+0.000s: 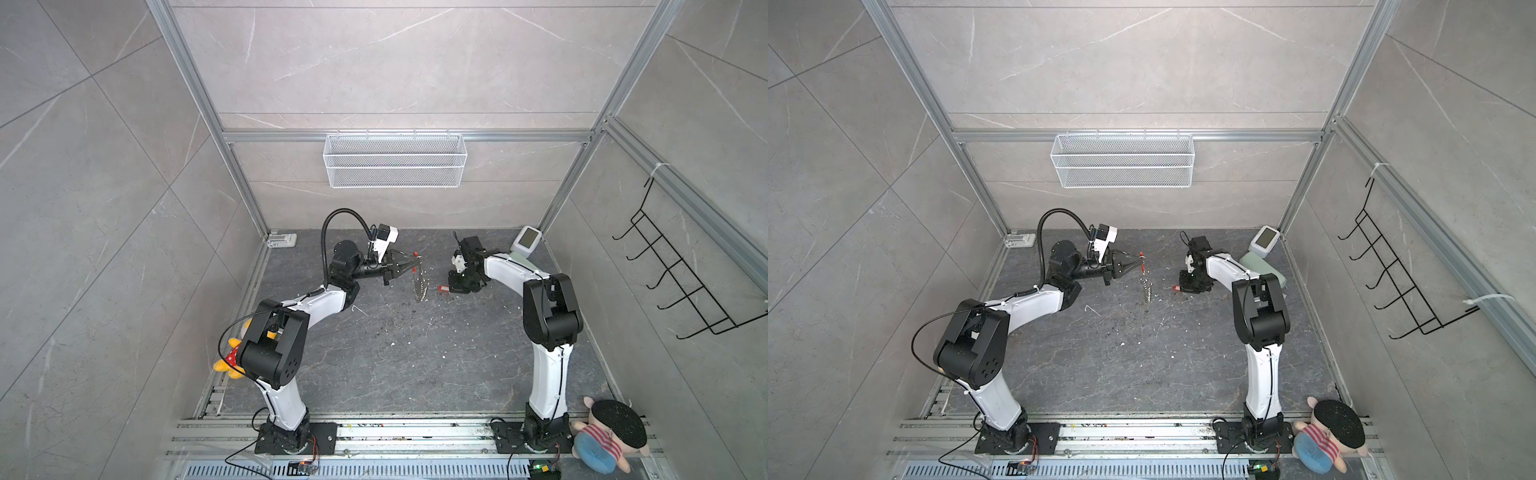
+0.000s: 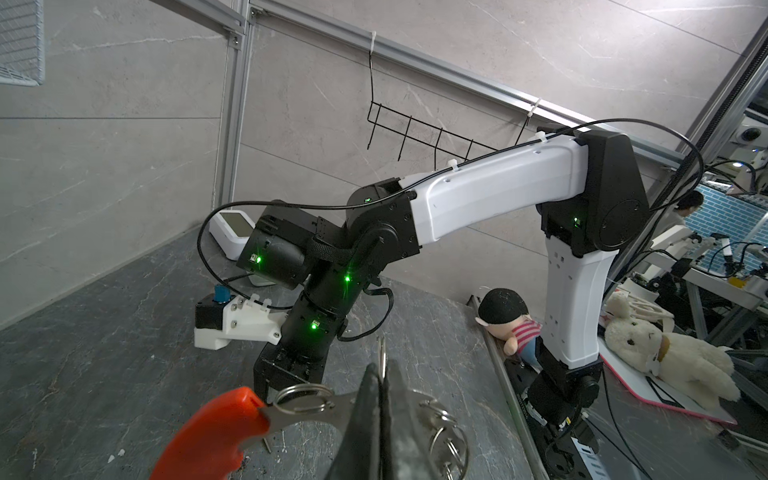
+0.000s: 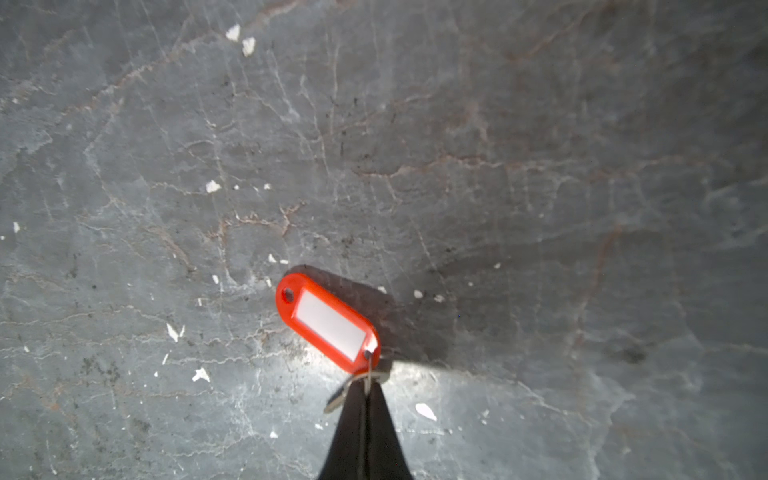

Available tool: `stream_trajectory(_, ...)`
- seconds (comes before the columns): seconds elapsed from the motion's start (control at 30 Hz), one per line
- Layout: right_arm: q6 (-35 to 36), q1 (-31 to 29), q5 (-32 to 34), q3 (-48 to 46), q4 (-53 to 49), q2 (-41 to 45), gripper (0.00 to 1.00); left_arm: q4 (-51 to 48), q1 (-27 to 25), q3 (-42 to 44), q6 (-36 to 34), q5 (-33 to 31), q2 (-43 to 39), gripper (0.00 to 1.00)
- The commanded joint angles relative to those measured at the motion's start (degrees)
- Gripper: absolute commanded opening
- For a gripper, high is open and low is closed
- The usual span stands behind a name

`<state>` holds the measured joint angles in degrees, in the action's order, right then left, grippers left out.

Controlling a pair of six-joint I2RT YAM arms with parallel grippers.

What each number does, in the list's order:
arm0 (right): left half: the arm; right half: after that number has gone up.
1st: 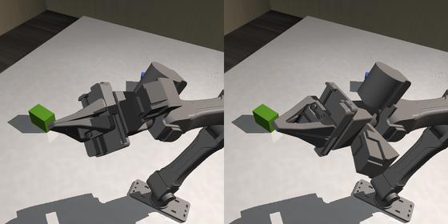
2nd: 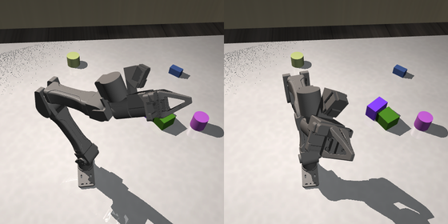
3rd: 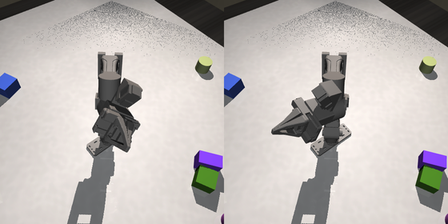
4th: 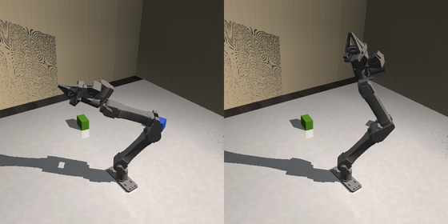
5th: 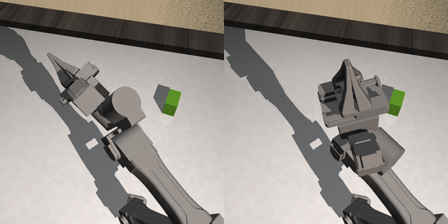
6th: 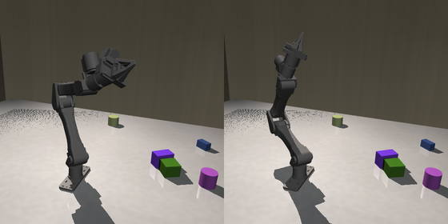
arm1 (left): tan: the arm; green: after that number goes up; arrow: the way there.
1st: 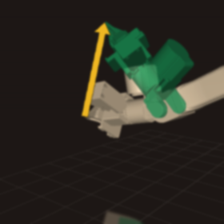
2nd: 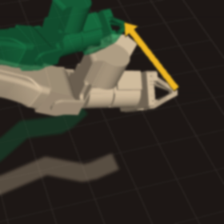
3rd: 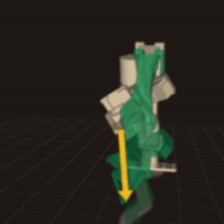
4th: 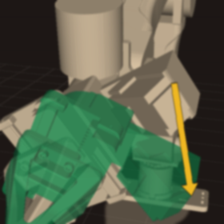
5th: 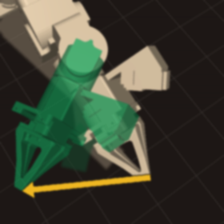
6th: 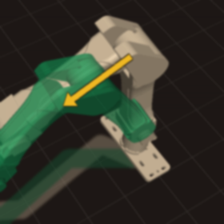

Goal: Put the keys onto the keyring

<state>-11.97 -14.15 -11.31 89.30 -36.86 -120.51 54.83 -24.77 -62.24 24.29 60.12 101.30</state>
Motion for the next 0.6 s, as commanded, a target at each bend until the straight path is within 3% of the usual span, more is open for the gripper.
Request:
stream_trajectory(0.0, 1.1, 0.0, -0.2, 0.4, -1.3, 2.2, 0.26, 2.5, -0.1, -0.4, -1.4, -0.3, -2.3, 0.00)
stream_trajectory(0.1, 1.3, 0.1, -2.5, -2.5, 0.9, 6.7, 0.42, 2.6, -0.1, -0.5, -1.4, -0.1, -2.0, 0.00)
stream_trajectory(0.3, 0.8, 0.0, -7.6, -7.5, 4.6, 16.7, 0.43, 2.7, -0.1, -0.1, -1.9, 0.2, -2.2, 0.00)
stream_trajectory(0.4, -1.2, 0.1, -14.1, -13.2, 12.6, 23.9, 0.40, 2.6, 0.1, -0.2, -2.1, 2.1, -2.3, 0.00)
stream_trajectory(0.57, -7.7, -0.1, -33.4, -23.7, 37.5, 33.7, 0.26, 3.7, 1.2, -1.7, 0.2, 6.0, -1.3, 0.00)
